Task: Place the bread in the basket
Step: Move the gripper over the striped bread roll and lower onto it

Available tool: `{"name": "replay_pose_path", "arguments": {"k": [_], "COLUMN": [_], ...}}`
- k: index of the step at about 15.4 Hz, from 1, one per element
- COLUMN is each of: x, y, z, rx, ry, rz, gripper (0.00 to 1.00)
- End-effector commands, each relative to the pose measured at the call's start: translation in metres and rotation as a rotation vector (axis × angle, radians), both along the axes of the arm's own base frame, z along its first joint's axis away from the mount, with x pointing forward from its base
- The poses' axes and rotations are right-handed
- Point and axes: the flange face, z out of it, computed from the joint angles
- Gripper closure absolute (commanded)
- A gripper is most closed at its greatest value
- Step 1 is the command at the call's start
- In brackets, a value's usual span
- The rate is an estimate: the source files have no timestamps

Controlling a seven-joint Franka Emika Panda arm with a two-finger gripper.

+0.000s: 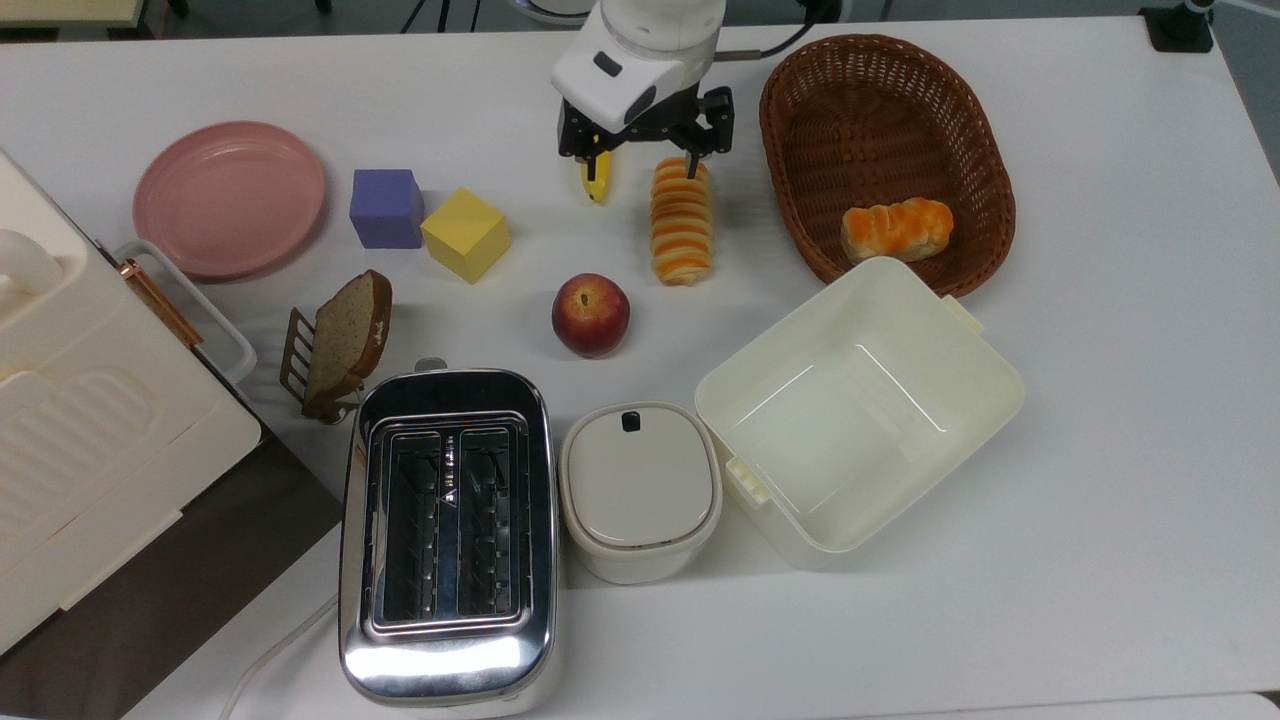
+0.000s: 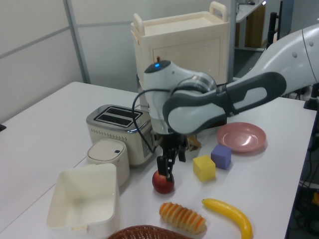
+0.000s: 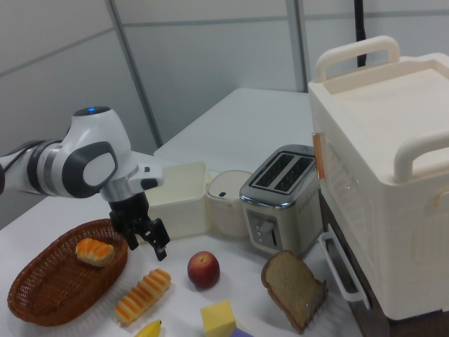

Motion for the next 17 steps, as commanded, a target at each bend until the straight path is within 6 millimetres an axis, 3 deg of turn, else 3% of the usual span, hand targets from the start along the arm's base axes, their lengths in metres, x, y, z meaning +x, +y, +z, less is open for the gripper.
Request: {"name": "replay_pose_path", "arguments": {"k": [1, 4, 6, 17], "x": [-0.033, -0.051, -0.055, -0.049], "y": [0.0, 0.0, 0.012, 0.031], "z": [0.007, 0.0, -0.009, -0.061], "rx": [0.012, 0.015, 0.021, 0.05], "ry": [-0.032, -0.058, -0.076, -0.127], "rz": [-0.027, -0.017, 0.002, 0.034], "gripper": [0.0, 0.0, 0.0, 0.0]}}
